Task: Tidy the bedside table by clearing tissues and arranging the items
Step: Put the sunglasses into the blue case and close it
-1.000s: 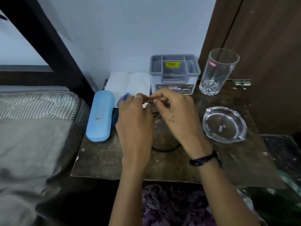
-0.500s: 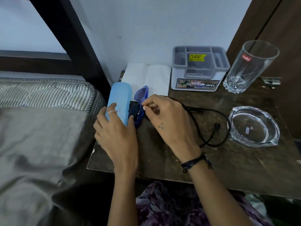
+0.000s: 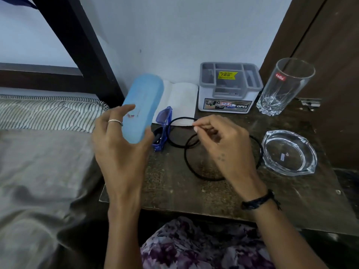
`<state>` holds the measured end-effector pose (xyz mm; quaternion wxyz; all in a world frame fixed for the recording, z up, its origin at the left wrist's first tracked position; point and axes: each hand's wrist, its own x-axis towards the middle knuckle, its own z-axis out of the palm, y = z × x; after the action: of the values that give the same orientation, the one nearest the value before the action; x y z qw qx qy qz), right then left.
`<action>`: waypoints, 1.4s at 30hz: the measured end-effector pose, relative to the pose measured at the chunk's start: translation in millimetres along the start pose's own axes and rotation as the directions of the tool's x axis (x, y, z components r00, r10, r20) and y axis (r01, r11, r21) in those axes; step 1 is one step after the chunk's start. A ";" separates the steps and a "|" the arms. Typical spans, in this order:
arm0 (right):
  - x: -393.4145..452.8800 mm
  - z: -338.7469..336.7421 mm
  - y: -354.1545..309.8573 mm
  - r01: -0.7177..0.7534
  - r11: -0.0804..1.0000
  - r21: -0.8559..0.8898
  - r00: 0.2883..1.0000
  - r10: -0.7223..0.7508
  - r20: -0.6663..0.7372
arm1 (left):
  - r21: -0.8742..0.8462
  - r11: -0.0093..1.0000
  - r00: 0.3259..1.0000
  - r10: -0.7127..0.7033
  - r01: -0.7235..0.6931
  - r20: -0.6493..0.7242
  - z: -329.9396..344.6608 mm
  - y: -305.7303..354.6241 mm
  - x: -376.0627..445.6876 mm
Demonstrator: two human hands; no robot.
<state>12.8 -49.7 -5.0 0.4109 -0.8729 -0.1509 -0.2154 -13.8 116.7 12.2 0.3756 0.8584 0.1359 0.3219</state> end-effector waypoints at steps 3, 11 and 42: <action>-2.2 -26.0 5.7 0.028 1.000 -0.008 0.996 -0.029 -0.088 | -0.130 0.988 0.984 0.105 -0.086 0.146 1.4 13.9 -1.2; -11.3 -77.2 15.1 0.221 0.941 -0.255 0.966 -0.247 -0.075 | -0.380 0.921 0.808 0.290 -0.089 0.512 36.1 24.6 -21.4; -21.2 -49.9 54.5 0.252 0.904 -0.346 0.888 -0.074 0.455 | -0.225 0.974 0.561 0.199 -0.023 0.803 64.0 -14.7 -9.0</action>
<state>6.0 -124.2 -22.8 0.1624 -0.9471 -0.2656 -0.0775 21.5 86.8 -35.2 0.4542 0.8763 -0.1397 -0.0788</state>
